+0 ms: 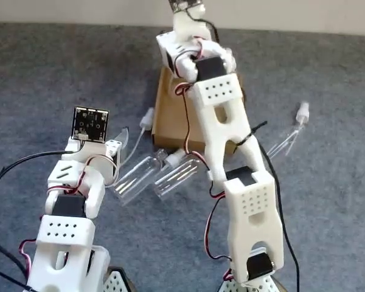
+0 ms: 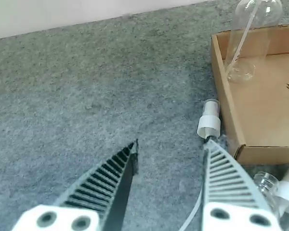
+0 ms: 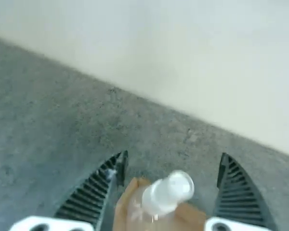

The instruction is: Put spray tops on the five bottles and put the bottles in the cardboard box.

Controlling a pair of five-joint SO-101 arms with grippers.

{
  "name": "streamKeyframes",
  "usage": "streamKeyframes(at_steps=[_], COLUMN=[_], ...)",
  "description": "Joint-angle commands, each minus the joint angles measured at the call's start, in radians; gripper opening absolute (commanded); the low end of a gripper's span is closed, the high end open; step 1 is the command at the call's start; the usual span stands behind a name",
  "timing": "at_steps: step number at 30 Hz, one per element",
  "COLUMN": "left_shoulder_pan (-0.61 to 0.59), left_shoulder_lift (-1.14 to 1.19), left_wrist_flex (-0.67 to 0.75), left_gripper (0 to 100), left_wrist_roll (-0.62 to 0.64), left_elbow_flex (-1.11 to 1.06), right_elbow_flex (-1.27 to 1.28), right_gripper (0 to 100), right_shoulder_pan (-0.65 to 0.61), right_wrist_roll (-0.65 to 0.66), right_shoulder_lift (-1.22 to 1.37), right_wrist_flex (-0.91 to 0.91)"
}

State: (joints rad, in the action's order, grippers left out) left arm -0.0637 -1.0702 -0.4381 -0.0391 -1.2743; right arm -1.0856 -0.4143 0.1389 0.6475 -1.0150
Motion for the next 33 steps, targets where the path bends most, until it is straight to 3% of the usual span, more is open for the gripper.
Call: streamKeyframes(at_steps=[1,6,8,12,15,20,33], left_shoulder_pan=[-0.007,-0.012,-0.012,-0.01,-0.008,-0.008,-0.007], left_shoulder_lift=[0.004,0.004,0.005,0.005,0.005,0.005,0.005], left_wrist_flex=[0.026,0.026,0.026,0.026,0.026,0.025,0.02], left_gripper=[20,20,20,20,20,20,20], left_wrist_roll=[0.008,0.006,0.006,0.006,0.006,0.006,0.006], left_elbow_flex=[0.007,0.007,0.007,0.005,0.005,0.004,-0.001], right_elbow_flex=[-0.257,-0.495,-0.536,-0.499,-0.383,-0.104,0.576], right_gripper=[23.5,21.5,17.7,15.3,15.3,17.4,19.5], right_shoulder_pan=[-0.002,0.025,0.087,0.355,0.504,0.627,0.651], right_wrist_roll=[0.018,0.138,0.114,0.008,0.008,0.003,0.006], right_shoulder_lift=[-0.087,-0.081,-0.081,-0.079,-0.079,-0.079,-0.077], right_wrist_flex=[-0.292,-0.657,-0.754,-0.74,-0.719,-0.524,0.268])
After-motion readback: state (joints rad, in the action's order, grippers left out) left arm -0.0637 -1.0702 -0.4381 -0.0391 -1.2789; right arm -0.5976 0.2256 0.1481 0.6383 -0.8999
